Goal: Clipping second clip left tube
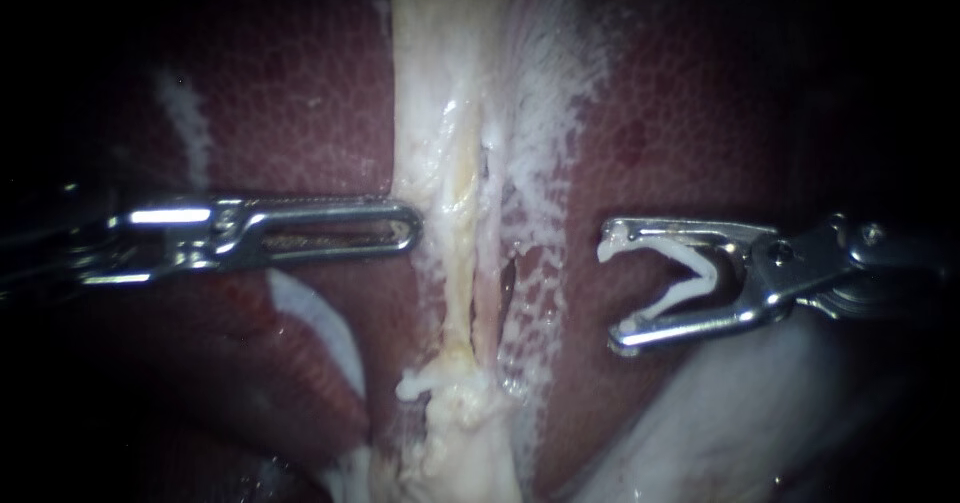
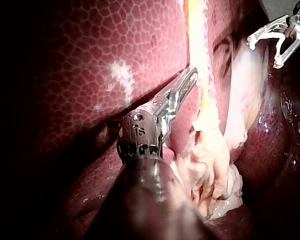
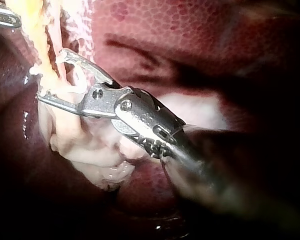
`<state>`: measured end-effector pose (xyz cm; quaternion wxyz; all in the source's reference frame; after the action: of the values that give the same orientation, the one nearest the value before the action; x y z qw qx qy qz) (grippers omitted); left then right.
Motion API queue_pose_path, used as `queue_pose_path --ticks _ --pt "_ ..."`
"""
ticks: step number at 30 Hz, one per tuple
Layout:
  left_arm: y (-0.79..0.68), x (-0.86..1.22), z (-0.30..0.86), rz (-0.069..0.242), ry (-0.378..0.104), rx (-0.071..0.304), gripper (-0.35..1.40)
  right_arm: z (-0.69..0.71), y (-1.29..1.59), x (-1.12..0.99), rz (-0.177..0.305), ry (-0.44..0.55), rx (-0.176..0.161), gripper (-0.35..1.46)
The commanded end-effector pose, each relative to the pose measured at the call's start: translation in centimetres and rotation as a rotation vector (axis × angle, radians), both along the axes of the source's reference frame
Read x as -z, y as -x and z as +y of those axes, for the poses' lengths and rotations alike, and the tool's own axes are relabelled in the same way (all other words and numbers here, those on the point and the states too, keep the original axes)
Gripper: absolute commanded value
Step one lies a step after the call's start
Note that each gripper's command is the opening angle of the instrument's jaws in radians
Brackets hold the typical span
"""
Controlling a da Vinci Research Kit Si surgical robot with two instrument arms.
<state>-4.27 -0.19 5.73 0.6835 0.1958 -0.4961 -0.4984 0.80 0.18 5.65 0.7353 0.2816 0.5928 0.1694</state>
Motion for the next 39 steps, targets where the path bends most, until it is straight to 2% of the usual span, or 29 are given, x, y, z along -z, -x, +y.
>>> queue_pose_path --ticks 1,7,14,21,26,31,39 --pt "0.0 0.0 0.0 -0.001 0.0 -0.001 -0.35 0.0 -0.01 0.0 0.0 0.0 0.0 0.58" --pt "-0.04 0.1 0.02 -0.003 -0.005 -0.002 -0.35 -0.03 -0.02 -0.02 0.0 0.002 0.0 0.58" --pt "-0.21 0.41 0.13 -0.016 -0.006 -0.004 -0.35 -0.15 -0.14 -0.14 -0.009 -0.033 -0.01 0.58" --pt "-0.35 0.54 0.22 -0.019 -0.003 0.013 -0.35 -0.32 -0.33 -0.35 -0.008 -0.087 -0.005 0.56" --pt "-0.35 0.61 0.19 -0.02 -0.001 0.02 -0.35 -0.48 -0.54 -0.54 -0.008 -0.117 0.005 0.56" --pt "-0.32 0.7 0.15 -0.017 0.007 0.029 -0.35 -0.64 -0.75 -0.71 -0.023 -0.141 0.031 0.55" --pt "-0.3 0.77 0.1 -0.02 0.006 0.026 -0.35 -0.71 -0.99 -0.87 -0.037 -0.152 0.051 0.53"
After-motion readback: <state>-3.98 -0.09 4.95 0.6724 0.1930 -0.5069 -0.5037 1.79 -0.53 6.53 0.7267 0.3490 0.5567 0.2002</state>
